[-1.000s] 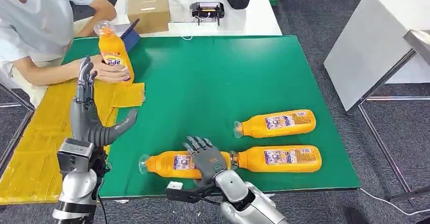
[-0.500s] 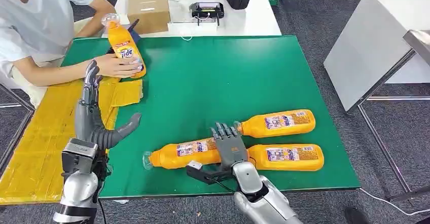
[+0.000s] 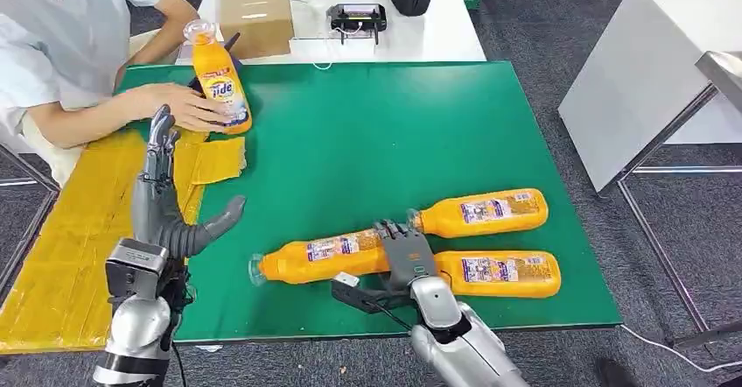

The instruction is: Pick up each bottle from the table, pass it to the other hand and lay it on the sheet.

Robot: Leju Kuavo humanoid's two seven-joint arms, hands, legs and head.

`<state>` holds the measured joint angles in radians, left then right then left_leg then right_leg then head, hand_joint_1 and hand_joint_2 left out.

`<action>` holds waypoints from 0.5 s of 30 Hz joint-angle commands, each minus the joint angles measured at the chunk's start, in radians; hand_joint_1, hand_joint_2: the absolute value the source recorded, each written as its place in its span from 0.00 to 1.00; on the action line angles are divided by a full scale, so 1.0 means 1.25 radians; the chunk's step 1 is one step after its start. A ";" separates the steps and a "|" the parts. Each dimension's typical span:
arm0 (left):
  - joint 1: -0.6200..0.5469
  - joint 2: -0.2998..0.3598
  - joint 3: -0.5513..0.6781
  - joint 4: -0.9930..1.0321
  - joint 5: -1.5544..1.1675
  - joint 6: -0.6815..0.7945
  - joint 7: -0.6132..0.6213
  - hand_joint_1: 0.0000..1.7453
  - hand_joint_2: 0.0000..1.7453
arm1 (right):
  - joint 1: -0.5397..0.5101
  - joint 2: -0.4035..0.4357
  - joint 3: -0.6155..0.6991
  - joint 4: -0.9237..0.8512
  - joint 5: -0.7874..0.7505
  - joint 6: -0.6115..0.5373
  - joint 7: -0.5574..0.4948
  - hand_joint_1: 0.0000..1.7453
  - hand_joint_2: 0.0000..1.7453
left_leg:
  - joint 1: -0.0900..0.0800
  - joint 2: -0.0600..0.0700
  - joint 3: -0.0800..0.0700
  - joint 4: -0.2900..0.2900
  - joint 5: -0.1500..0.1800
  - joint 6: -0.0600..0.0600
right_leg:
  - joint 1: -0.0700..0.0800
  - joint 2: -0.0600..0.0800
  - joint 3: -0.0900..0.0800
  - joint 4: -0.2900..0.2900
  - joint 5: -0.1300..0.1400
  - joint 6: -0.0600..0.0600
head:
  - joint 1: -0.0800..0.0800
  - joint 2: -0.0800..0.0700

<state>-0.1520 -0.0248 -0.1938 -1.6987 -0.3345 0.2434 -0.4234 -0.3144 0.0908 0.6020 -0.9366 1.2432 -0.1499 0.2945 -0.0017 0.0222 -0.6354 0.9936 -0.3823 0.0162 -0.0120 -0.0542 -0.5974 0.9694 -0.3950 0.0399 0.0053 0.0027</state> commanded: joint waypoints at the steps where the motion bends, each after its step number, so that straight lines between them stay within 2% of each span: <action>1: -0.033 -0.009 -0.016 0.060 0.023 -0.002 -0.002 0.00 1.00 | -0.031 -0.002 0.003 0.104 0.011 0.008 -0.010 1.00 1.00 | 0.001 -0.003 0.003 0.000 -0.001 -0.001 | 0.000 0.001 0.004 -0.001 -0.001 -0.001 | 0.000 0.000; 8: -0.040 -0.018 -0.002 0.075 0.060 -0.013 -0.008 0.00 1.00 | -0.069 0.015 0.075 0.155 0.098 -0.027 -0.019 1.00 1.00 | 0.001 -0.002 0.005 0.000 -0.002 -0.001 | 0.001 0.003 0.005 -0.001 -0.002 -0.001 | 0.000 0.000; 15: -0.039 -0.021 -0.001 0.075 0.072 -0.024 -0.007 0.00 1.00 | -0.076 0.016 0.076 0.136 0.117 -0.064 -0.018 1.00 1.00 | 0.001 -0.001 0.003 -0.001 -0.001 -0.001 | 0.000 0.002 0.003 0.000 -0.001 -0.001 | 0.000 0.000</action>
<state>-0.1620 -0.0374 -0.1976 -1.6758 -0.2521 0.2205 -0.4345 -0.3717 0.1156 0.6523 -0.8457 1.3867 -0.1946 0.2766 -0.0016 0.0230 -0.6352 0.9935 -0.3822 0.0161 -0.0116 -0.0538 -0.5974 0.9695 -0.3946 0.0396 0.0053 0.0027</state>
